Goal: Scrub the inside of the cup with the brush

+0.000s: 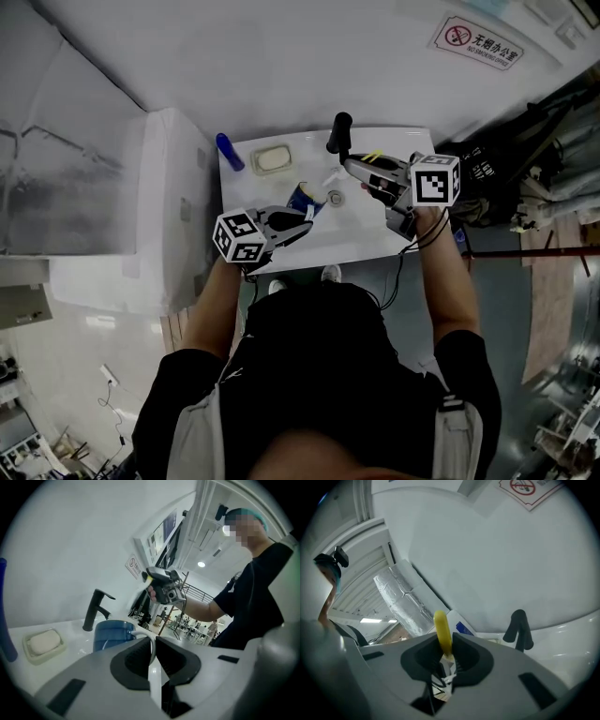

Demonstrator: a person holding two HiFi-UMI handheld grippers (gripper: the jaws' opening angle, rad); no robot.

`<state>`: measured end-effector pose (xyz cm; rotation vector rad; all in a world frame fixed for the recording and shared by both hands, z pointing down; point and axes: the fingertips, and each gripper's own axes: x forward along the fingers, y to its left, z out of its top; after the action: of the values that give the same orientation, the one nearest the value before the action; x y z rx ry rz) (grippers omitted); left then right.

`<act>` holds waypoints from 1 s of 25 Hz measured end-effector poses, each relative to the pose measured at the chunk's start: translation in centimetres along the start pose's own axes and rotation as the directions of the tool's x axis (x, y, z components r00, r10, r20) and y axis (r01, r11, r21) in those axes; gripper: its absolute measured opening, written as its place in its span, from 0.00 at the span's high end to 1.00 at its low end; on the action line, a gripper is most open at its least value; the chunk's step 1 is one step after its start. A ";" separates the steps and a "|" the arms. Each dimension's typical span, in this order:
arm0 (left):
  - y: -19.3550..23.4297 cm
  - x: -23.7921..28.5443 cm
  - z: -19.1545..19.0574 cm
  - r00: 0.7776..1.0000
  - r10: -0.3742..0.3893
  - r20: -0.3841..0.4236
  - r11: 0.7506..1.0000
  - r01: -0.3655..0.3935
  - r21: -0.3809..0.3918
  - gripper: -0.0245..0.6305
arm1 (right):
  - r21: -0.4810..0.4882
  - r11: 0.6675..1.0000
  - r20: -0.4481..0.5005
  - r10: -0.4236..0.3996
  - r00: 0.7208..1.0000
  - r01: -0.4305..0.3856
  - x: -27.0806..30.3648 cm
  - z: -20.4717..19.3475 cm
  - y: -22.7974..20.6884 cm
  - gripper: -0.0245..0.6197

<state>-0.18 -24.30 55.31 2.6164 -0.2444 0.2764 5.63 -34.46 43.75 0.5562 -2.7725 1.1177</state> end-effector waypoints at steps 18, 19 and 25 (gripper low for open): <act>-2.2 -2.5 4.8 0.948 -0.143 0.286 0.980 0.177 -0.095 0.89 | 0.393 0.919 0.384 -0.123 0.915 -0.042 -6.2 1.2 -9.1 0.87; -1.8 -2.7 5.0 0.946 -0.132 0.296 0.980 0.169 -0.102 0.89 | 0.394 0.918 0.389 -0.127 0.913 -0.041 -6.8 0.9 -8.8 0.87; -0.4 -2.2 4.9 0.958 -0.102 0.268 0.985 0.135 -0.110 0.89 | 0.313 0.949 0.394 -0.109 0.912 -0.022 -8.9 -0.1 -4.7 0.88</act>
<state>-1.46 -26.08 50.36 2.5238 -0.1857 -0.1246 15.59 -34.89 44.86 0.9878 -2.9053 1.6099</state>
